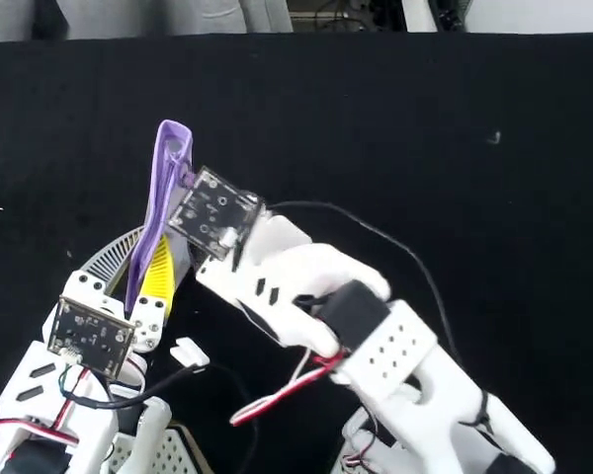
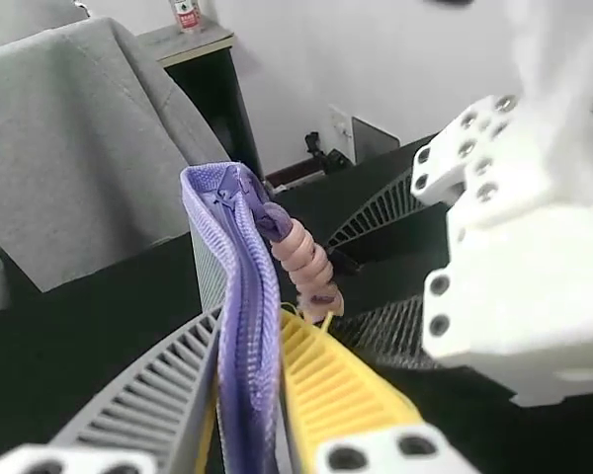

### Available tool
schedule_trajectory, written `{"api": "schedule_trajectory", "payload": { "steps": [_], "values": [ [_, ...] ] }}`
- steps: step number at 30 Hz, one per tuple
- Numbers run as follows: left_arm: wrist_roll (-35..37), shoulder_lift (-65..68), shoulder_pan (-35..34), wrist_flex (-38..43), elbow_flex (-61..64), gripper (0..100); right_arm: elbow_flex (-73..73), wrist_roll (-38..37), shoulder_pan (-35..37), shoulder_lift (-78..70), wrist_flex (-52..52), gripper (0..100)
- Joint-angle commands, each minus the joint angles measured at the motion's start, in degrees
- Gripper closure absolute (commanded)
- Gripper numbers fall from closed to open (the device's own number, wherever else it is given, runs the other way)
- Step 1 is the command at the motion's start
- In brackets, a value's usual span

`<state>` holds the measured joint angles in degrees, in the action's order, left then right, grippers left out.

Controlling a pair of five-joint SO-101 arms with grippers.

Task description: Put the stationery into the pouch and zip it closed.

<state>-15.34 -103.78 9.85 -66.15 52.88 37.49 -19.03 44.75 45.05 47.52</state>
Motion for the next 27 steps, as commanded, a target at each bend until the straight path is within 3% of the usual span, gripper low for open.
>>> {"api": "schedule_trajectory", "payload": {
  "steps": [1,9,17,22,27],
  "values": [
    [-0.2,-0.7,0.2,0.3,-3.5,97,-0.5,-0.5,-0.9,3.3,-2.2,91.6],
    [0.0,-0.7,0.7,0.3,-3.4,97,0.6,-0.2,-0.9,1.5,-5.4,83.2],
    [0.0,-0.7,0.7,0.3,-3.4,97,0.4,-0.2,-0.8,0.5,-7.5,83.0],
    [0.0,-0.7,0.7,0.3,-3.4,97,0.4,-0.4,-1.0,0.5,-8.2,98.3],
    [0.0,-0.7,0.7,0.3,-3.9,97,-1.2,-0.5,-6.7,0.5,-8.2,98.7]
  ]
}}
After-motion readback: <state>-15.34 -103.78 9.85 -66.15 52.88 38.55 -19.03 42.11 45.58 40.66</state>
